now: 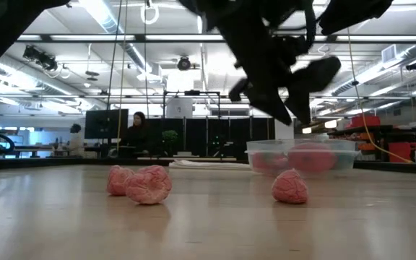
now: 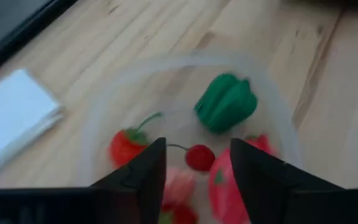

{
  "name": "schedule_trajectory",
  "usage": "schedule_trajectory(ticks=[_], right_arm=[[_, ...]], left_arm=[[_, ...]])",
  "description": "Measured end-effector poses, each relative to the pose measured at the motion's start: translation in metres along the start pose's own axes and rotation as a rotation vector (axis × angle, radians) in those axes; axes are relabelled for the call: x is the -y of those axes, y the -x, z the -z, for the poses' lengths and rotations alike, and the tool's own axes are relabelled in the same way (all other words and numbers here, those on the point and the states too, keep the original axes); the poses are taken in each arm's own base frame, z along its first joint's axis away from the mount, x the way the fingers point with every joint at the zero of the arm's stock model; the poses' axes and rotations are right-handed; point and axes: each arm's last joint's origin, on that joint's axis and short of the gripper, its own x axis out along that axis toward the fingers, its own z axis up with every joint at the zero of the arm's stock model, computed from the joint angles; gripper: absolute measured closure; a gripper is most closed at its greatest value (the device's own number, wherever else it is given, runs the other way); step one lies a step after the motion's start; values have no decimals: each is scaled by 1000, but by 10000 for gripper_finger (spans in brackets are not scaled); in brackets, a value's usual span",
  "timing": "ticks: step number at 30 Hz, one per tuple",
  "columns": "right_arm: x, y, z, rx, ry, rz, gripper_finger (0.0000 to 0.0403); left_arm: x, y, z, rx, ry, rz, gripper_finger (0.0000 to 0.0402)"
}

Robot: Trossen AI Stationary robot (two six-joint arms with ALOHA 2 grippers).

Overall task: Pick and placing Produce into tupperware
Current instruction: Put the bottom right pink peach into the transparent bin

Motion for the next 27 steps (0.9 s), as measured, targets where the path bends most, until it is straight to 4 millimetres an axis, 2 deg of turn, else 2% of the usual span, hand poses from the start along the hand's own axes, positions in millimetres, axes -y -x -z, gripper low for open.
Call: schedule_trajectory(ticks=[4,8,10,11,13,15,17,24,27], right_arm=[[0,0,0,-15,-3,-17,137],[-2,1,3,-49,-32,-52,137],[-3,3,5,-66,-44,-64,137],[-4,5,6,-70,-46,-68,137],[-7,8,10,-76,-50,-79,137],[-9,10,12,-79,-64,-88,137],[-15,13,16,-86,-80,-104,137],[-32,17,26,-109,-141,-134,137],[-41,17,31,-123,-156,-143,137]], left_arm=[[-11,26,-17,-169,-77,-79,204],[-37,74,-33,-361,-83,-280,210],[-47,100,-39,-339,-67,-434,215],[-46,108,-46,-251,-33,-454,217],[-49,135,-55,-194,-73,-408,220],[-54,169,-68,-121,-32,-343,224],[-64,203,-68,-112,-5,-349,228],[-71,295,-65,16,11,-154,225],[-65,313,-55,27,-11,-105,224]])
